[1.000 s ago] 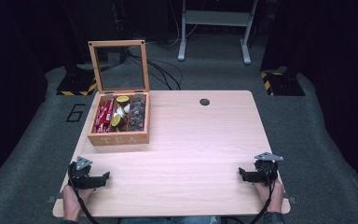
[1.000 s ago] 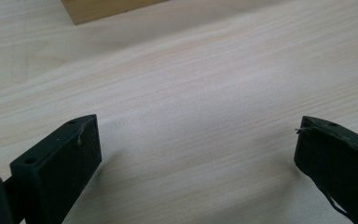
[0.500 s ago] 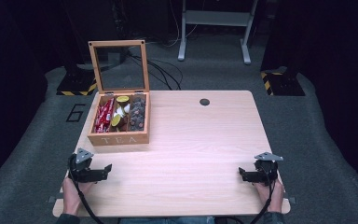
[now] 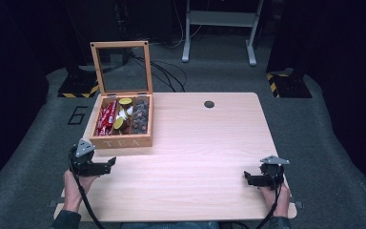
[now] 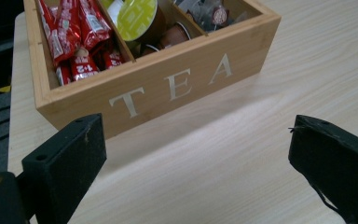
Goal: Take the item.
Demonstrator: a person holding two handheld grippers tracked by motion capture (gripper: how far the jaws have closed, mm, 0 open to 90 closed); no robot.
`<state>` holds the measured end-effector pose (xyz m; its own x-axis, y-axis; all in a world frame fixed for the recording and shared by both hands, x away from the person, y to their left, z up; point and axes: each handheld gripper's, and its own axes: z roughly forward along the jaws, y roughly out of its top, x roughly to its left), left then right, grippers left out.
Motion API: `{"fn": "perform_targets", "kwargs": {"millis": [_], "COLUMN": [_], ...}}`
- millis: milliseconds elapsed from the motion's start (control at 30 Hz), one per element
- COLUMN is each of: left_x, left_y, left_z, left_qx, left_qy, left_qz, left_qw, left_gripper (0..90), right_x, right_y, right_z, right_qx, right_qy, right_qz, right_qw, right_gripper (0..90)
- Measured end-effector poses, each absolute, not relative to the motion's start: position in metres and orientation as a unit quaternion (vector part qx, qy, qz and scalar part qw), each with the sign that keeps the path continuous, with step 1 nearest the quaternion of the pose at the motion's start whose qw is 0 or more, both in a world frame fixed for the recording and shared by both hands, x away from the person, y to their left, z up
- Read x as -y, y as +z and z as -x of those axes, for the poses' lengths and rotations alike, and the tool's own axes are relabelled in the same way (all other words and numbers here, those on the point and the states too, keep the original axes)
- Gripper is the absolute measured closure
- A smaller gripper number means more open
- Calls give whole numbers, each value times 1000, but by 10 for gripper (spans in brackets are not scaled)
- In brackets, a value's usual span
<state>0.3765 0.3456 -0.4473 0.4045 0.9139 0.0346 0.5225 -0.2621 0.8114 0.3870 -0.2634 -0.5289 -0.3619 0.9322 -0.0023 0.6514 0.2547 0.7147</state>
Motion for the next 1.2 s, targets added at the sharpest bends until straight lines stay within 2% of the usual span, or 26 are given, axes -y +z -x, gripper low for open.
{"fn": "perform_targets", "kwargs": {"millis": [567, 1000, 1200], "left_x": [-324, -319, -317], "left_y": [-428, -424, -425], "left_z": [-415, -444, -458], "left_qx": [-456, -462, -464], "left_qy": [282, 264, 268], "left_qz": [-761, -759, -761], "left_qw": [366, 375, 366], "left_gripper": [72, 71, 98], "right_x": [263, 263, 263], "right_y": [-529, -529, -529], "right_z": [-386, -386, -386], "right_qx": [-759, -761, -761], "right_qy": [321, 321, 322], "right_qz": [-522, -519, -519], "right_qw": [219, 220, 220], "right_gripper": [21, 25, 25]}}
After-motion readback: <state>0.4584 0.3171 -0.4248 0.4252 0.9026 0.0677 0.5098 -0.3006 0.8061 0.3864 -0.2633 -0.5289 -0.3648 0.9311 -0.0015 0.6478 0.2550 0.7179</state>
